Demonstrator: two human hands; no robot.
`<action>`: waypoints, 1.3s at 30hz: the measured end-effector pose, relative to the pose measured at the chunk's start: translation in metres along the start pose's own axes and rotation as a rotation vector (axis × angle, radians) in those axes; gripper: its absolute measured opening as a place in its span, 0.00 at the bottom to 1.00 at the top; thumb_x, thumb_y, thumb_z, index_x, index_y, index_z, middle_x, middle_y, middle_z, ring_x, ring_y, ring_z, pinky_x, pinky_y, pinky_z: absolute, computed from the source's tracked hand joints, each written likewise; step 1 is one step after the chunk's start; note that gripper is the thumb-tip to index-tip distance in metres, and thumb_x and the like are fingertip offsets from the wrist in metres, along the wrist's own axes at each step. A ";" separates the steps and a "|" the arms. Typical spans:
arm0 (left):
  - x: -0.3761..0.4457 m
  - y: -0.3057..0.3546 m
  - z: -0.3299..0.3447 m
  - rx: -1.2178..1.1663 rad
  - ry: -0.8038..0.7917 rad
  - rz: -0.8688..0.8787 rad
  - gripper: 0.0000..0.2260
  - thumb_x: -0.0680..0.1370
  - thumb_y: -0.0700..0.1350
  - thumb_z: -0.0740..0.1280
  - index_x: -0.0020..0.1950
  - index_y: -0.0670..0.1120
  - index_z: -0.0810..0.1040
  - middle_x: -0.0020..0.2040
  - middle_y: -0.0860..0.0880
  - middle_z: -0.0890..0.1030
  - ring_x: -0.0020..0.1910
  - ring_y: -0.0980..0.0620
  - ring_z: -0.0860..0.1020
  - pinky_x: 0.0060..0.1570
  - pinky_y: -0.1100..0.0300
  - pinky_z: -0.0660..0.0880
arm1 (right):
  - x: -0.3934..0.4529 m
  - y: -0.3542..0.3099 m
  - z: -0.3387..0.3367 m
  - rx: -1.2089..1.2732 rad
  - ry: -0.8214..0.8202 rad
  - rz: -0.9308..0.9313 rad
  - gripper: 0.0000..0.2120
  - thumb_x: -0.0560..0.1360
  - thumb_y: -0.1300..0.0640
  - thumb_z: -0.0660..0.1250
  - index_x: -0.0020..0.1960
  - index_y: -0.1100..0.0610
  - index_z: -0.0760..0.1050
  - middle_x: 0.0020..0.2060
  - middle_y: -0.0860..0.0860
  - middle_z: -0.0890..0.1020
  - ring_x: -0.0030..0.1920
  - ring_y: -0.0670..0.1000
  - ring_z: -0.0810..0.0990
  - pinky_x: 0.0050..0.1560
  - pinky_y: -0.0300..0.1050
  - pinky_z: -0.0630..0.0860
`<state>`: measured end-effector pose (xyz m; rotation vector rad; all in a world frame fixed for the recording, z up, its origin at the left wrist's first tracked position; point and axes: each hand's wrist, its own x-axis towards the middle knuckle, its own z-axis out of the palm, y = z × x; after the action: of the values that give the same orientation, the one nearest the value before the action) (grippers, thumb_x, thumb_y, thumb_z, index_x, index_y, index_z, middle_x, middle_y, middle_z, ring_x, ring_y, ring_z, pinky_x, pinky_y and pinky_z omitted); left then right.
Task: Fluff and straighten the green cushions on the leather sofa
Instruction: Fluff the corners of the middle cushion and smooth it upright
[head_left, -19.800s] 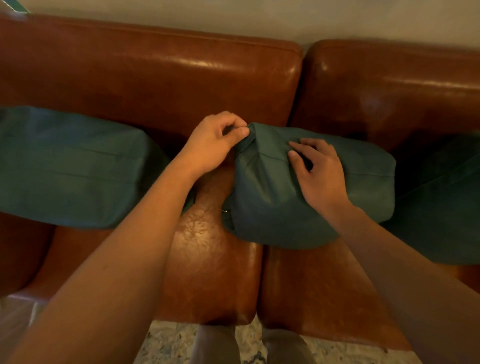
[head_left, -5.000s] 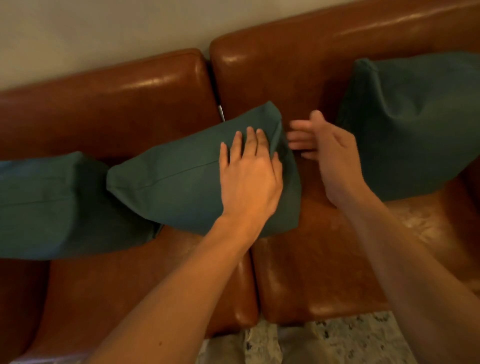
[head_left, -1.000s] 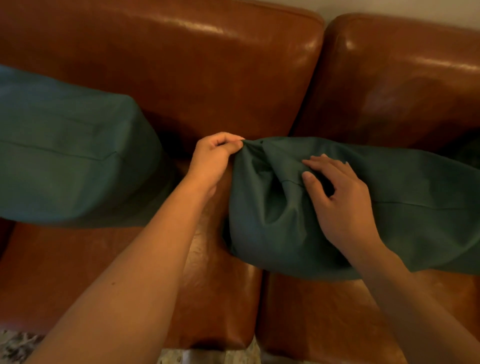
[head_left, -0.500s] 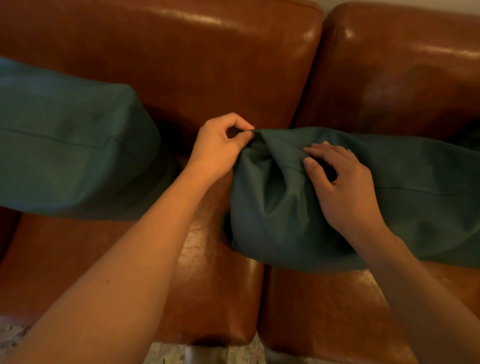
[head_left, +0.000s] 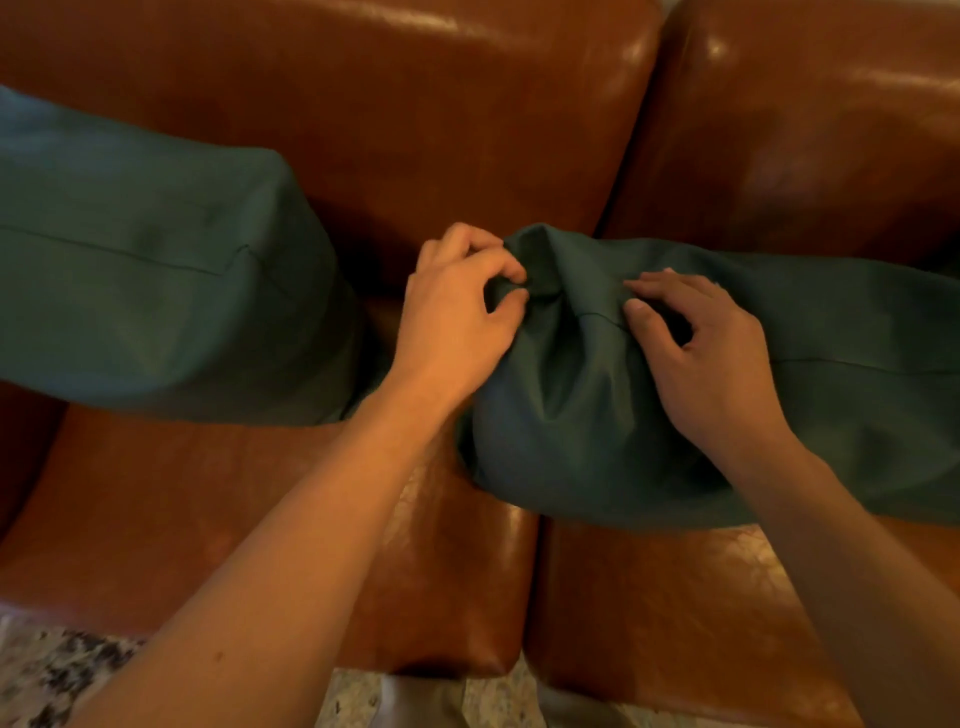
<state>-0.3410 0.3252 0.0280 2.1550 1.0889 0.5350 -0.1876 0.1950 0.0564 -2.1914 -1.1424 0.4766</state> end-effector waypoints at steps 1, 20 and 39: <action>0.000 -0.001 0.000 0.006 0.010 -0.010 0.03 0.73 0.44 0.70 0.47 0.49 0.81 0.53 0.53 0.75 0.57 0.50 0.72 0.59 0.48 0.70 | 0.001 -0.001 0.001 0.000 0.002 -0.005 0.13 0.80 0.53 0.63 0.60 0.55 0.80 0.60 0.49 0.79 0.66 0.42 0.70 0.73 0.52 0.61; 0.004 0.015 -0.006 0.275 0.008 0.114 0.11 0.73 0.54 0.68 0.52 0.51 0.82 0.59 0.51 0.75 0.61 0.47 0.70 0.57 0.53 0.67 | 0.000 -0.004 0.006 -0.056 0.018 -0.024 0.13 0.79 0.53 0.64 0.60 0.56 0.80 0.60 0.51 0.80 0.66 0.49 0.72 0.71 0.47 0.64; -0.007 0.007 -0.012 -0.006 -0.027 -0.045 0.02 0.76 0.42 0.69 0.44 0.48 0.80 0.58 0.52 0.74 0.61 0.50 0.68 0.62 0.62 0.62 | -0.002 -0.005 0.005 -0.051 0.000 0.002 0.14 0.79 0.51 0.64 0.62 0.54 0.79 0.63 0.50 0.78 0.69 0.48 0.70 0.74 0.52 0.60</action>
<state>-0.3483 0.3213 0.0412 2.1211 1.1173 0.4866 -0.1945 0.1971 0.0559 -2.2363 -1.1641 0.4524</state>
